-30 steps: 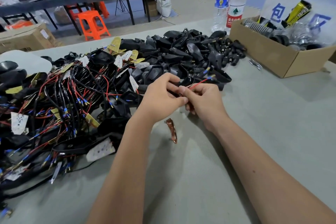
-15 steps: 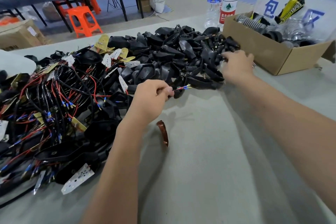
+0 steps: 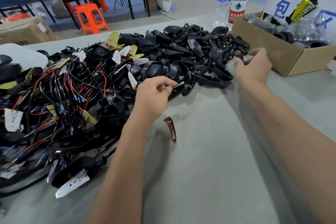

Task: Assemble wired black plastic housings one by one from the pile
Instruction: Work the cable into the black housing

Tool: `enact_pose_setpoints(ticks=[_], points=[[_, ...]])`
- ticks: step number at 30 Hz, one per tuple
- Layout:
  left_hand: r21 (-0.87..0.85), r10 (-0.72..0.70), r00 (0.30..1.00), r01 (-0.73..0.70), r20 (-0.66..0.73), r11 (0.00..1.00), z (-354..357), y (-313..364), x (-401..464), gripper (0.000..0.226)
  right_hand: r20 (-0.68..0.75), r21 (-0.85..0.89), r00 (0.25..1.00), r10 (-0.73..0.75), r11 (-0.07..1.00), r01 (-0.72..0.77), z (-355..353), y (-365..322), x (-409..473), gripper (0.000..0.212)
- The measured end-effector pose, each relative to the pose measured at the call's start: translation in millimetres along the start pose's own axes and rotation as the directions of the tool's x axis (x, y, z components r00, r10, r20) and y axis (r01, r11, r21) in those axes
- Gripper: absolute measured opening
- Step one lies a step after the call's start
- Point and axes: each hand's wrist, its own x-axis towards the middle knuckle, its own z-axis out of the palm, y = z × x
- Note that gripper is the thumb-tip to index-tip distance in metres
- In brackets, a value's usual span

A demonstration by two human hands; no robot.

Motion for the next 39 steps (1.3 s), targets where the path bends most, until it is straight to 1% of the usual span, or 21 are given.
enact_pose_setpoints(ticks=[1, 2, 3, 4, 5, 6, 7, 9, 12, 15, 18, 22, 26, 31, 35, 39], points=[[-0.005, -0.027, 1.0, 0.027, -0.003, 1.0, -1.5, -1.8, -1.1, 0.023, 0.026, 0.121, 0.999, -0.021, 0.993, 0.018, 0.2, -8.0, -14.5, 0.032], [-0.009, -0.055, 0.998, 0.055, -0.005, 0.998, -2.6, -4.2, -2.9, 0.023, 0.072, 0.271, 0.997, -0.038, 0.962, 0.017, 1.2, -17.0, -30.8, 0.031], [-0.014, -0.084, 0.996, 0.084, -0.008, 0.996, -2.7, -7.0, -4.9, 0.023, 0.143, 0.428, 0.989, -0.043, 0.903, -0.023, 2.9, -25.7, -48.5, 0.03], [-0.022, -0.11, 0.994, 0.11, -0.01, 0.994, -3.5, -10.2, -7.8, 0.021, 0.227, 0.563, 0.973, -0.041, 0.821, -0.097, 6.2, -33.1, -67.9, 0.028], [-0.036, -0.126, 0.992, 0.126, -0.009, 0.991, -3.9, -13.3, -10.1, 0.019, 0.31, 0.652, 0.95, -0.036, 0.735, -0.185, 9.9, -38.3, -86.4, 0.026], [-0.053, -0.132, 0.991, 0.131, -0.005, 0.99, -4.7, -15.9, -12.6, 0.017, 0.379, 0.697, 0.925, -0.031, 0.667, -0.263, 14.5, -41.0, -103.5, 0.023], [-0.069, -0.126, 0.992, 0.126, 0.002, 0.99, -5.3, -17.4, -14.8, 0.016, 0.429, 0.708, 0.903, -0.031, 0.632, -0.315, 18.6, -41.3, -117.7, 0.021], [-0.089, -0.101, 0.995, 0.102, 0.025, 0.991, -6.5, -18.2, -18.0, 0.016, 0.48, 0.699, 0.875, -0.061, 0.629, -0.34, 25.5, -36.1, -135.0, 0.02], [-0.111, -0.099, 0.994, 0.104, 0.051, 0.988, -7.8, -18.7, -18.9, 0.014, 0.493, 0.713, 0.857, -0.149, 0.633, -0.3, 28.1, -27.6, -139.1, 0.021], [-0.179, -0.147, 0.984, 0.164, 0.1, 0.97, -9.4, -18.4, -20.1, 0.017, 0.496, 0.717, 0.843, -0.207, 0.645, -0.263, 28.1, -26.3, -137.6, 0.025], [-0.256, -0.18, 0.974, 0.21, 0.137, 0.944, -10.9, -15.6, -23.4, 0.018, 0.474, 0.714, 0.849, -0.234, 0.667, -0.215, 29.6, -27.8, -138.8, 0.025], [-0.28, -0.177, 0.971, 0.217, 0.16, 0.935, -12.1, -12.9, -25.3, 0.016, 0.45, 0.714, 0.864, -0.227, 0.673, -0.195, 29.5, -27.4, -138.2, 0.026], [-0.293, -0.17, 0.968, 0.22, 0.184, 0.93, -11.9, -13.2, -25.1, 0.016, 0.463, 0.712, 0.856, -0.231, 0.672, -0.203, 30.1, -26.8, -138.3, 0.025], [-0.327, -0.155, 0.975, 0.201, 0.161, 0.924, -11.9, -16.0, -25.1, 0.011, 0.48, 0.691, 0.848, -0.225, 0.693, -0.208, 31.7, -26.6, -138.4, 0.023], [-0.355, -0.144, 0.978, 0.19, 0.153, 0.915, -13.1, -17.6, -24.6, 0.011, 0.486, 0.699, 0.857, -0.17, 0.664, -0.265, 33.1, -26.2, -137.3, 0.023], [-0.408, -0.115, 0.983, 0.164, 0.142, 0.898, -13.3, -16.2, -24.0, 0.012, 0.521, 0.693, 0.844, -0.126, 0.639, -0.333, 33.4, -26.3, -133.9, 0.021]])
